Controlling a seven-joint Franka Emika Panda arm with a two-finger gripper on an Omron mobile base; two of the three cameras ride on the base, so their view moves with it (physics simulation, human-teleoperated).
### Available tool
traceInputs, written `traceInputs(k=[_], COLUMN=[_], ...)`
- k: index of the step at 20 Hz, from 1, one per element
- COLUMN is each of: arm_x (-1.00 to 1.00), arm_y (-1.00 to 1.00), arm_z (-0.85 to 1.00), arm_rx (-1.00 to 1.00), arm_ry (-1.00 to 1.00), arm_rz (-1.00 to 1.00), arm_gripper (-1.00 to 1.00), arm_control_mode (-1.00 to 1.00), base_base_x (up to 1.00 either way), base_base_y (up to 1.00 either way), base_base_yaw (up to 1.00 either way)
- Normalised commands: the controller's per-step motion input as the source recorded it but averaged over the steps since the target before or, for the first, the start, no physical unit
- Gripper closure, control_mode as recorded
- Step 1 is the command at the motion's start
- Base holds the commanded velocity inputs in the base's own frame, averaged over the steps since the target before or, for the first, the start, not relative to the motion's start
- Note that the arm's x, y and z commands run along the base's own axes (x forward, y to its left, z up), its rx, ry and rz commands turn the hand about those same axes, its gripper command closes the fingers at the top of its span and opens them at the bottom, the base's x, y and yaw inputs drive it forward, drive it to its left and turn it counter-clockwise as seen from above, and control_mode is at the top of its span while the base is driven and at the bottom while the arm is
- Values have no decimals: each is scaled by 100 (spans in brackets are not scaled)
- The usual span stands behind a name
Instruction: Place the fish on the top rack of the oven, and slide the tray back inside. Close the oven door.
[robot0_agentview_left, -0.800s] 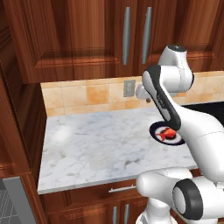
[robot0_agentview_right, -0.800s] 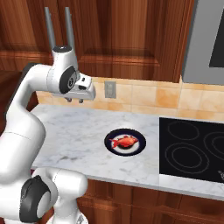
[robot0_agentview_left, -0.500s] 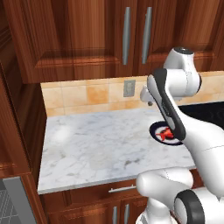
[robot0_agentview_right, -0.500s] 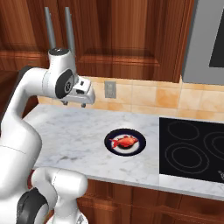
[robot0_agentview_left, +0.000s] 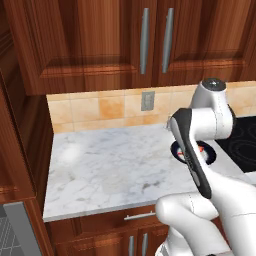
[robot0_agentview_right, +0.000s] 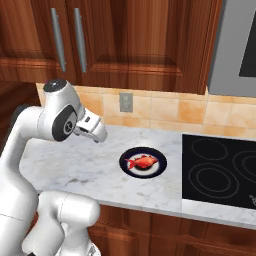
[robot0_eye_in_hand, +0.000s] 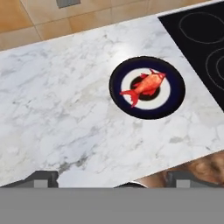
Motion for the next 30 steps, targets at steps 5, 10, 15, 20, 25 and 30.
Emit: traceInputs(k=[5, 10, 15, 20, 25, 30], arm_x=[0, 0, 0, 13, 22, 30], arm_y=[-35, -61, -49, -30, -14, 0], arm_z=[-31, -22, -15, -18, -23, -25], arm_rx=[-1, 14, 17, 13, 8, 1], arm_ry=[0, 10, 13, 6, 1, 0], arm_rz=[-17, -26, -22, -19, -19, -17], arm_gripper=[-100, -100, -100, -100, -100, -100], arm_control_mode=[-100, -100, -100, -100, -100, -100], base_base_x=[0, 0, 0, 0, 0, 0], base_base_y=[0, 0, 0, 0, 0, 0], base_base_yaw=[0, 0, 0, 0, 0, 0])
